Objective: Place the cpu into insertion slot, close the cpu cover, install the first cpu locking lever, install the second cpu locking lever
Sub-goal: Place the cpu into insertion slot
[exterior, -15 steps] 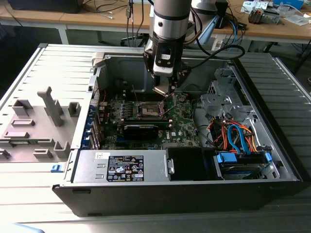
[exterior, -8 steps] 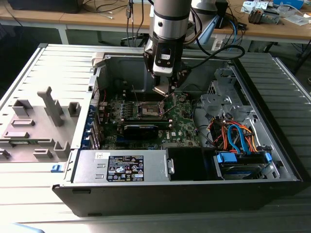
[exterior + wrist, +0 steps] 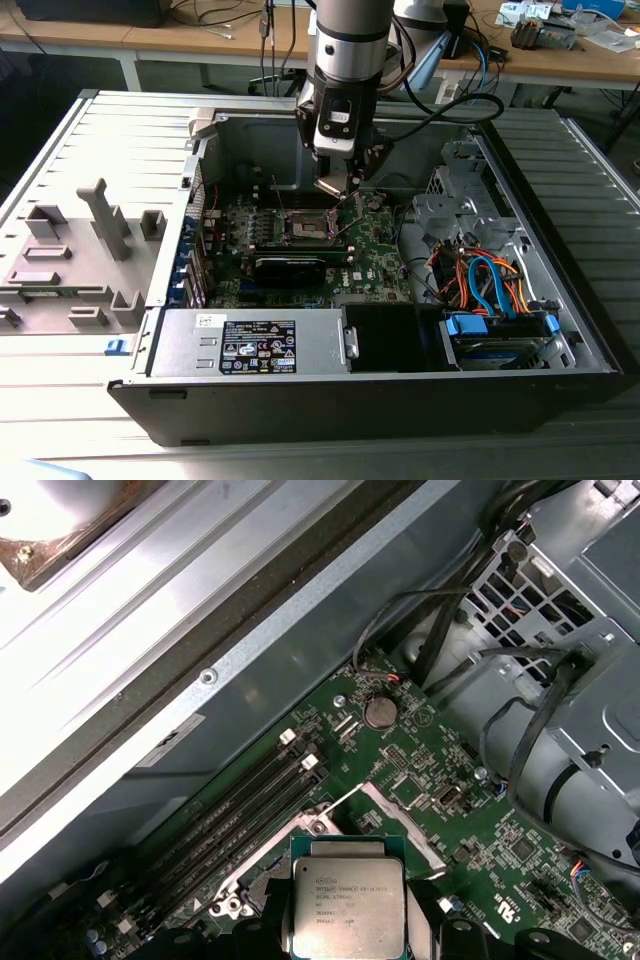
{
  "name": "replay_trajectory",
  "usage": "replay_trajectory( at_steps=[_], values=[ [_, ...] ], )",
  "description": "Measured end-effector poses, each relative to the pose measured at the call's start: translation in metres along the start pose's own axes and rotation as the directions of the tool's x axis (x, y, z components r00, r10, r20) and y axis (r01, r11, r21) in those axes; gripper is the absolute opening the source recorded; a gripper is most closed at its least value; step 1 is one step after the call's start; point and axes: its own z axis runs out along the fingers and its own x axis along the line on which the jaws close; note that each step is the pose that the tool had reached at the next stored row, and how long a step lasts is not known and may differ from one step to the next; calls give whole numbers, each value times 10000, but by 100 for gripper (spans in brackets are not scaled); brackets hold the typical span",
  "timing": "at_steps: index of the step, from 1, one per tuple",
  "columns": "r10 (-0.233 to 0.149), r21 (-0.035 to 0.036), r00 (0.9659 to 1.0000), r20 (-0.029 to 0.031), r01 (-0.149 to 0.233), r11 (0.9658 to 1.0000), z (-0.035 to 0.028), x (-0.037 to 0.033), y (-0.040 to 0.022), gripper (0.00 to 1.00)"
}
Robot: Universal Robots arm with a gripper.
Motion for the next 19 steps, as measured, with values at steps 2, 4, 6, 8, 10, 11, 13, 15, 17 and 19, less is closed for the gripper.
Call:
replay_trajectory(
  at_steps=[2, 4, 6, 8, 10, 11, 13, 15, 17, 19],
  values=[
    [29, 0, 10000, 2, -29, 10000, 0, 0, 0, 54],
    [56, 0, 10000, 5, -56, 10000, 0, 0, 0, 54],
    [90, -1, 10000, 7, -90, 10000, 1, 0, 0, 54],
    [117, -2, 9999, 9, -117, 9999, 1, 0, 0, 54],
    [143, -2, 9999, 11, -143, 9999, 1, 0, 0, 54],
    [155, -3, 9999, 11, -155, 9999, 2, 0, 0, 54],
    [192, -3, 9998, 14, -192, 9998, 2, 0, 0, 54],
    [219, -4, 9998, 16, -219, 9998, 3, 0, 0, 54],
    [264, -5, 9996, 19, -264, 9997, 4, 0, 0, 54],
    [291, -4, 9996, 21, -291, 9996, 4, 0, 0, 54]
  ],
)
